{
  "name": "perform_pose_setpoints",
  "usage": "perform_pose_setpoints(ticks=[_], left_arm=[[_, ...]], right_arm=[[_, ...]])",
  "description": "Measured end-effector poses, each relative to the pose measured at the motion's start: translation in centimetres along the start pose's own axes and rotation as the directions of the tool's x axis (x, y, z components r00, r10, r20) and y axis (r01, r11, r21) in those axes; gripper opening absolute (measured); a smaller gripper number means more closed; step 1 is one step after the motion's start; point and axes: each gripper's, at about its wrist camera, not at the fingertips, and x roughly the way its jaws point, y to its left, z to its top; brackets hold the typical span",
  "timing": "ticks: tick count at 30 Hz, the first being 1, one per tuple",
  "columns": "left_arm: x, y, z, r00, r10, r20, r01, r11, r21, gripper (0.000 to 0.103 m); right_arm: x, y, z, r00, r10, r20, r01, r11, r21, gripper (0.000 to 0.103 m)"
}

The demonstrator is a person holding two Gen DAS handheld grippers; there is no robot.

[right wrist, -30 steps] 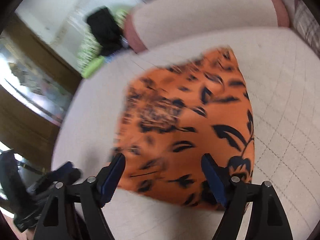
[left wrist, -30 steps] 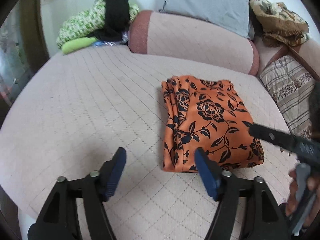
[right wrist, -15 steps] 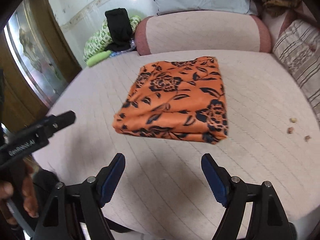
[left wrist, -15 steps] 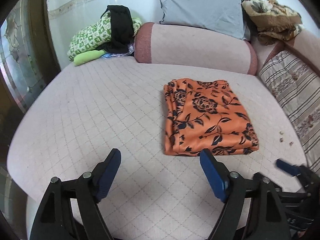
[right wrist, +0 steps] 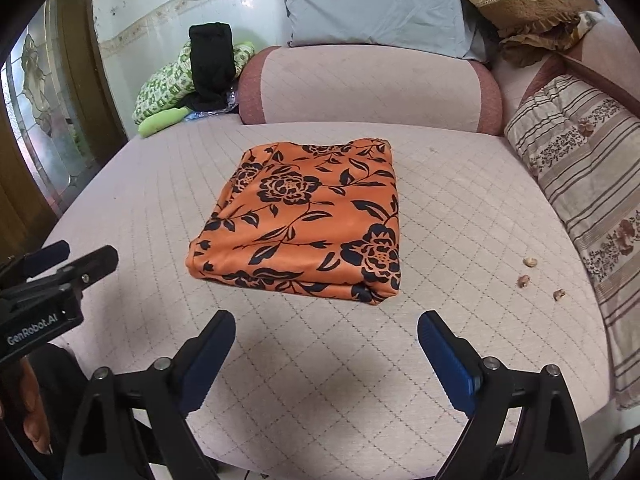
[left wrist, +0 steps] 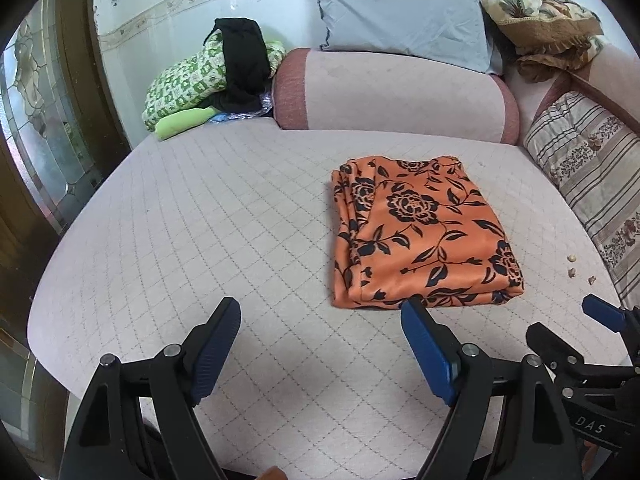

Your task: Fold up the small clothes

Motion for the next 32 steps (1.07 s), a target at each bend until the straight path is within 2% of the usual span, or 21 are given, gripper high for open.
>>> perform_pose_setpoints(ticks=[3, 7, 11, 16, 19, 22, 27, 32], left_arm=[[0.1, -0.4, 0.2, 1.000, -0.001, -0.003, 0.001, 1.000, 0.004, 0.092], [0.1, -0.8, 0.6, 1.000, -0.021, 0.002, 0.021, 1.000, 0.000, 0.092], [0.3, -1.0, 1.1, 1.000, -0.010, -0.003, 0.010, 1.000, 0.011, 0.093], [0.7, -0.9, 1.5, 0.999, -0.052, 0.004, 0.052, 0.999, -0.013, 0.094], [1.4, -0.9, 1.7, 0.999, -0.046, -0.020, 0.046, 0.999, -0.022, 0.101], [1.8, -1.1, 1.8, 1.000, -0.023, -0.018, 0.023, 1.000, -0.013, 0.102], [2.8, -1.1, 2.2, 0.998, -0.058, -0.030, 0.057, 0.998, -0.023, 0.102], [3.5, -1.6, 2.9, 0.998, -0.055, -0.030, 0.055, 0.998, -0.006, 0.102]], right_arm=[[0.1, -0.1, 0.2, 1.000, -0.007, -0.005, 0.007, 1.000, -0.001, 0.094], [0.2, -0.1, 0.6, 1.000, -0.012, -0.006, 0.012, 1.000, -0.002, 0.094], [0.5, -0.1, 1.0, 1.000, -0.015, -0.011, 0.015, 1.000, -0.006, 0.094], [0.9, -0.2, 1.3, 0.999, -0.029, -0.018, 0.029, 1.000, -0.009, 0.094], [1.1, -0.4, 1.6, 0.999, -0.037, -0.021, 0.037, 0.999, -0.006, 0.094], [1.5, -0.4, 1.8, 0.999, -0.044, -0.025, 0.044, 0.999, -0.011, 0.094], [2.1, -0.4, 2.3, 0.999, -0.041, -0.030, 0.041, 0.999, -0.011, 0.094], [3.0, -0.3, 2.7, 0.999, -0.036, -0.039, 0.035, 0.999, -0.011, 0.095]])
